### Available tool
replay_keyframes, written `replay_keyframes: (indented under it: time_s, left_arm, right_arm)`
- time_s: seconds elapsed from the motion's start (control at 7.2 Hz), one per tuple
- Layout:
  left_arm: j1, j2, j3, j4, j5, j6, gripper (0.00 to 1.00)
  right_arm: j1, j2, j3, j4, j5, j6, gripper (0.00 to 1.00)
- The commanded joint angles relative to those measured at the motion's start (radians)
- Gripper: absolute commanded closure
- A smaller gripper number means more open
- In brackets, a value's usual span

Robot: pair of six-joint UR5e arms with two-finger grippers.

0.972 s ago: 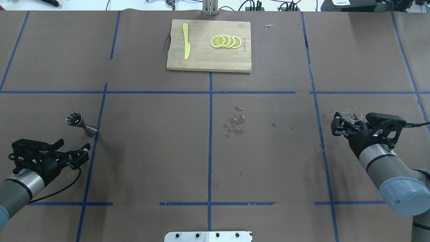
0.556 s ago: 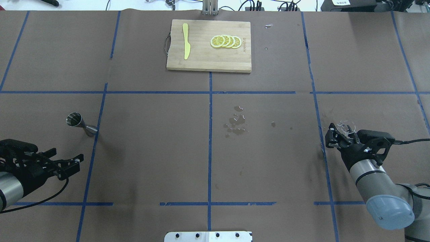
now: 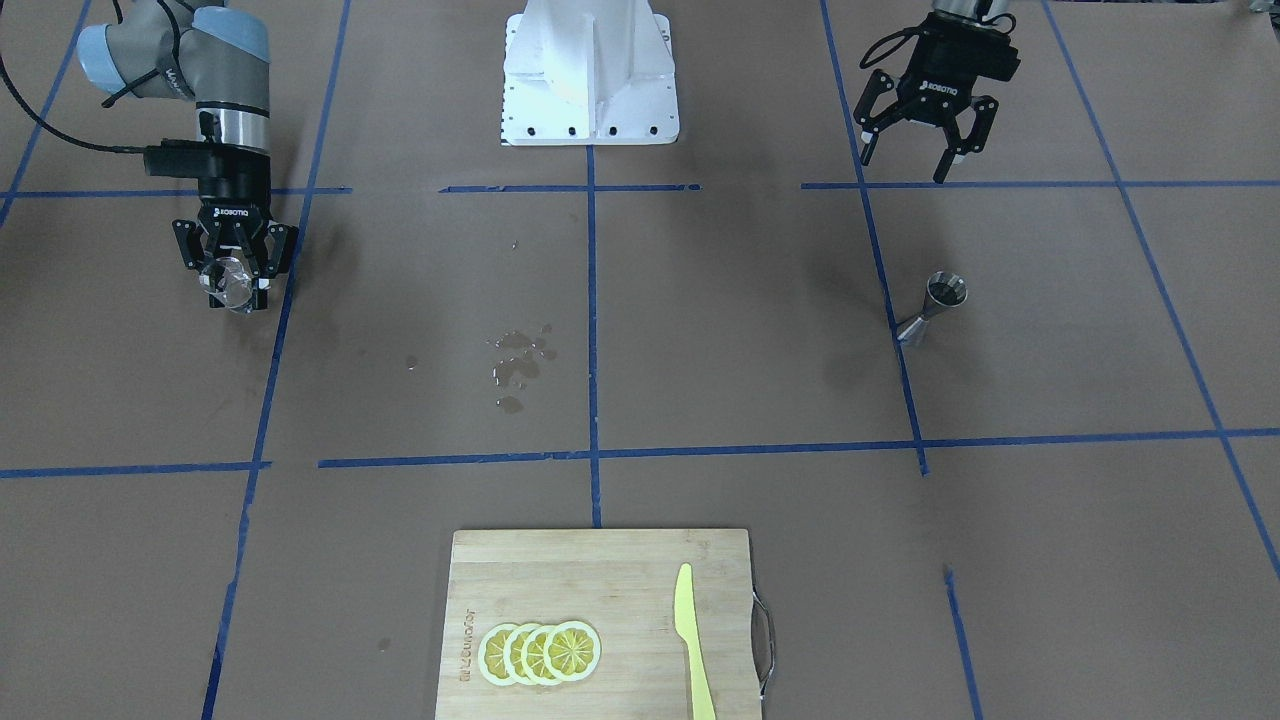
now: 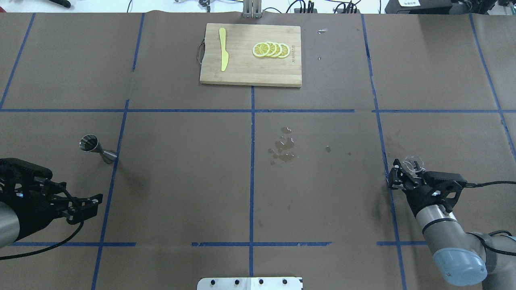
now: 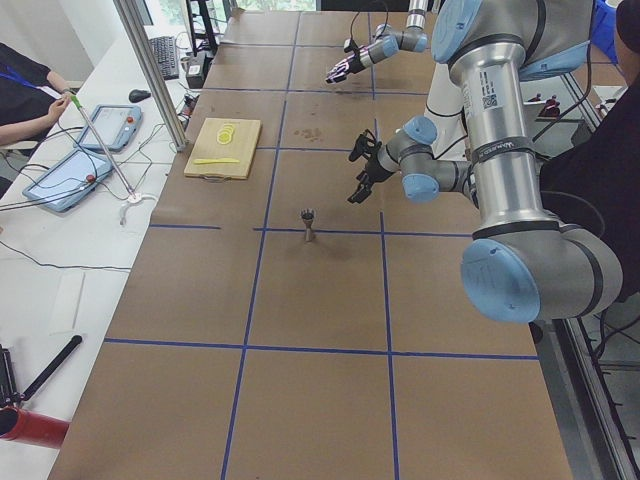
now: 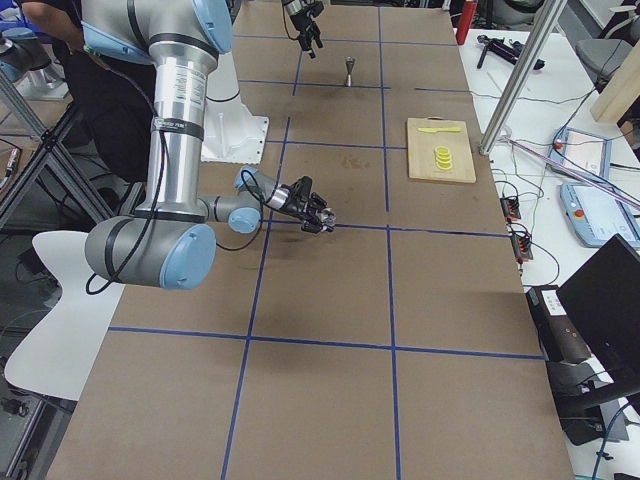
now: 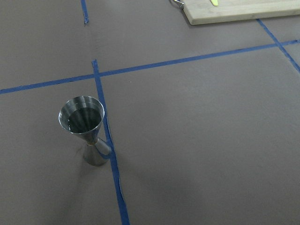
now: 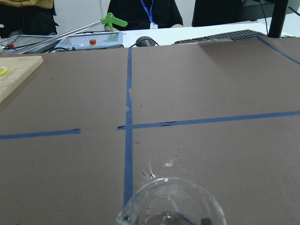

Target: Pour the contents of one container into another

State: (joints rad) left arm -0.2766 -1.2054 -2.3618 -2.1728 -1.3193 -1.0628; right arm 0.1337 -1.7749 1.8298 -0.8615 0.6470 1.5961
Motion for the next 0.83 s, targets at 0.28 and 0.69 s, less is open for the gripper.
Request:
replay_keyframes:
  time_s: [0.28, 0.69]
  left_arm:
    - [-0.045, -0.006, -0.014, 0.041, -0.049, 0.049, 0.0]
    - [-0.064, -0.006, -0.016, 0.041, -0.052, 0.066, 0.0]
  right_arm:
    - [-0.019, 0.055, -0.079, 0.019, -0.033, -0.011, 0.71]
    - [-0.02, 0.055, -0.095, 0.019, -0.072, -0.015, 0.0]
